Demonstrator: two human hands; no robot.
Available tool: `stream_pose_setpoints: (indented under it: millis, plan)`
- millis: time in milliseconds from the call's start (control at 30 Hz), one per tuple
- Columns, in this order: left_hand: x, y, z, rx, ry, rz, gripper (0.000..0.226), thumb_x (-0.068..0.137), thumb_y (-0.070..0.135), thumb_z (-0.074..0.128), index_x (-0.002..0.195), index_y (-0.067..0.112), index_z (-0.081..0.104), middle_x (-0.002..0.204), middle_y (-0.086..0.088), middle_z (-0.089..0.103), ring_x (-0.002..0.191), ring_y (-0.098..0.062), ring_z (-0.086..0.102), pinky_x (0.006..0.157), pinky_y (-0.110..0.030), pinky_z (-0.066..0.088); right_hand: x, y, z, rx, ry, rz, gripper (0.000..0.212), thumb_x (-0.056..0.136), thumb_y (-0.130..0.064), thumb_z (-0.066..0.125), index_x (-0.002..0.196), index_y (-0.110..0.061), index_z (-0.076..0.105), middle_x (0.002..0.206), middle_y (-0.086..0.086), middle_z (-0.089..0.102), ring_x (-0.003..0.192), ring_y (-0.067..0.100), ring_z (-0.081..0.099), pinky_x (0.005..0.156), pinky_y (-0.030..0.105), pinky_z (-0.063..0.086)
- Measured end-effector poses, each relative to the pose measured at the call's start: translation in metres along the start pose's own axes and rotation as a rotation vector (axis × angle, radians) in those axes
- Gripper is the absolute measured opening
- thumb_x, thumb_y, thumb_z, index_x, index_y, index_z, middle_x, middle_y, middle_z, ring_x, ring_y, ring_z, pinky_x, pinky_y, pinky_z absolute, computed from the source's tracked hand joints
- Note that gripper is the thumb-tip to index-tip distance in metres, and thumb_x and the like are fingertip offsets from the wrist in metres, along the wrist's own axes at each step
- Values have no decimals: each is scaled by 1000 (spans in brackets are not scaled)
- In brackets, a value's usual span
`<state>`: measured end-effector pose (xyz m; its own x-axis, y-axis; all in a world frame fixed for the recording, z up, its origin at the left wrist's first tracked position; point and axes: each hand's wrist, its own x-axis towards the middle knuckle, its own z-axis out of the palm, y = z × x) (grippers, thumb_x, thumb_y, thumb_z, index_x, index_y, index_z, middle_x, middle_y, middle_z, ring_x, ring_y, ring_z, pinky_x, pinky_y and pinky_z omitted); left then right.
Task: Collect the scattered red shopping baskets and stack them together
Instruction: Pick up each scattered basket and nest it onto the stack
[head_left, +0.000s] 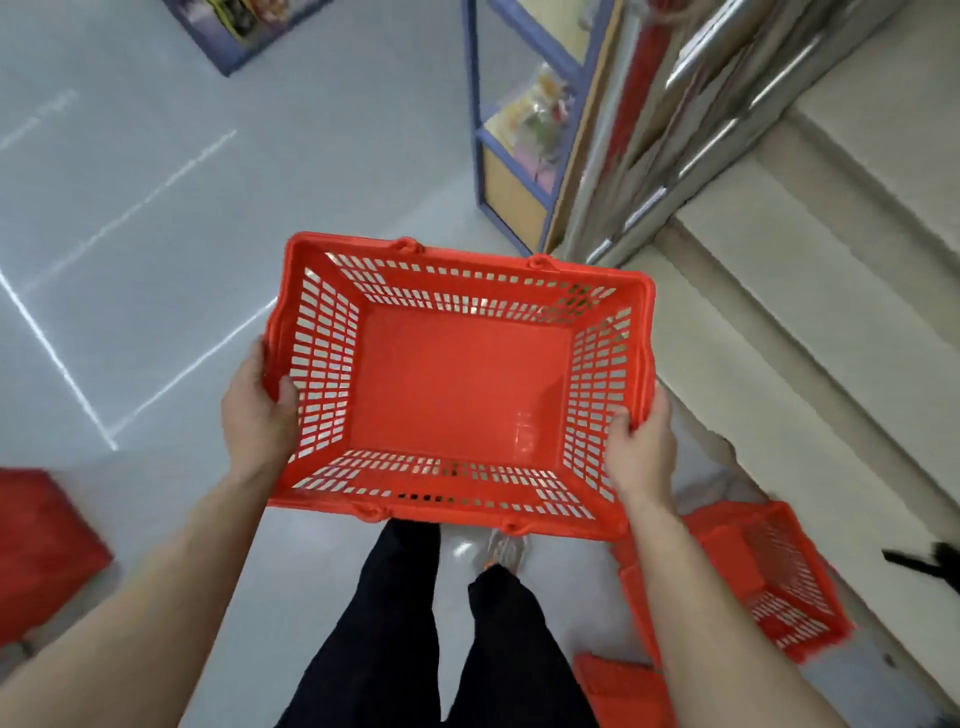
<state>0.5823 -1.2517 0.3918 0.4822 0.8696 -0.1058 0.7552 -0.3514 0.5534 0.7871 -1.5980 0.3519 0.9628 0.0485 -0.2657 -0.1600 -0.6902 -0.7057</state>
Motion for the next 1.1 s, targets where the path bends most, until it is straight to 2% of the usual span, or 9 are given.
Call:
stream_pose_setpoints:
  millis: [200, 300, 400, 467, 600, 700, 800, 933, 1100]
  plan:
    - [-51, -45, -151, -118, 185, -278, 56, 92, 15, 52, 146, 28, 44, 128, -3, 66, 113, -26, 62, 100, -40, 48, -49, -134, 11, -20, -210, -214, 31, 91, -14, 56, 122, -16, 54, 110, 11, 69, 99, 32, 64, 74, 27, 40]
    - [-74, -83, -198, -206, 308, -375, 57, 91, 16, 53, 146, 31, 43, 127, 0, 66, 111, -21, 63, 101, -36, 47, -67, -195, 43, -79, -300, -348, 33, 92, -15, 56, 124, -13, 55, 112, 14, 69, 99, 34, 64, 77, 32, 45]
    - [-95, -129, -236, -226, 483, -475, 59, 89, 19, 54, 143, 39, 42, 122, 7, 68, 103, -12, 63, 93, -26, 43, -92, -261, 92, -120, -400, -490, 33, 91, -13, 56, 124, -10, 55, 114, 15, 67, 102, 34, 63, 80, 34, 45]
    - [-104, -160, -257, -264, 554, -521, 55, 87, 19, 54, 137, 41, 44, 115, 15, 66, 102, -12, 64, 91, -24, 44, -114, -301, 129, -156, -478, -557, 29, 92, -16, 55, 121, -13, 55, 111, 13, 68, 100, 34, 63, 80, 36, 46]
    - [-111, -223, -298, -342, 635, -662, 55, 88, 20, 52, 140, 35, 44, 118, 9, 68, 106, -19, 66, 99, -38, 50, -163, -372, 207, -211, -572, -638, 25, 93, -20, 54, 118, -15, 56, 107, 9, 68, 96, 34, 65, 78, 34, 47]
    - [-110, -266, -332, -368, 689, -742, 57, 85, 23, 50, 142, 30, 45, 122, 3, 69, 110, -22, 65, 100, -46, 50, -204, -422, 265, -255, -641, -698, 24, 93, -21, 53, 116, -16, 55, 109, 11, 68, 97, 35, 65, 84, 41, 52]
    - [-105, -305, -364, -398, 739, -806, 59, 84, 26, 49, 142, 30, 45, 122, 2, 69, 111, -23, 65, 98, -48, 51, -242, -469, 320, -291, -706, -772, 20, 93, -24, 53, 113, -20, 54, 107, 9, 69, 95, 33, 65, 81, 38, 50]
    - [-92, -343, -401, -416, 834, -885, 54, 82, 28, 49, 136, 35, 49, 112, 6, 70, 101, -22, 66, 91, -49, 53, -289, -526, 389, -312, -809, -838, 14, 95, -34, 50, 109, -32, 48, 99, -4, 64, 83, 19, 62, 74, 30, 46]
    - [-68, -388, -431, -420, 970, -1011, 58, 83, 24, 53, 140, 34, 46, 117, 5, 70, 106, -21, 66, 95, -46, 53, -339, -593, 488, -348, -921, -944, 22, 96, -38, 49, 117, -30, 49, 108, -2, 66, 85, 19, 65, 81, 39, 55]
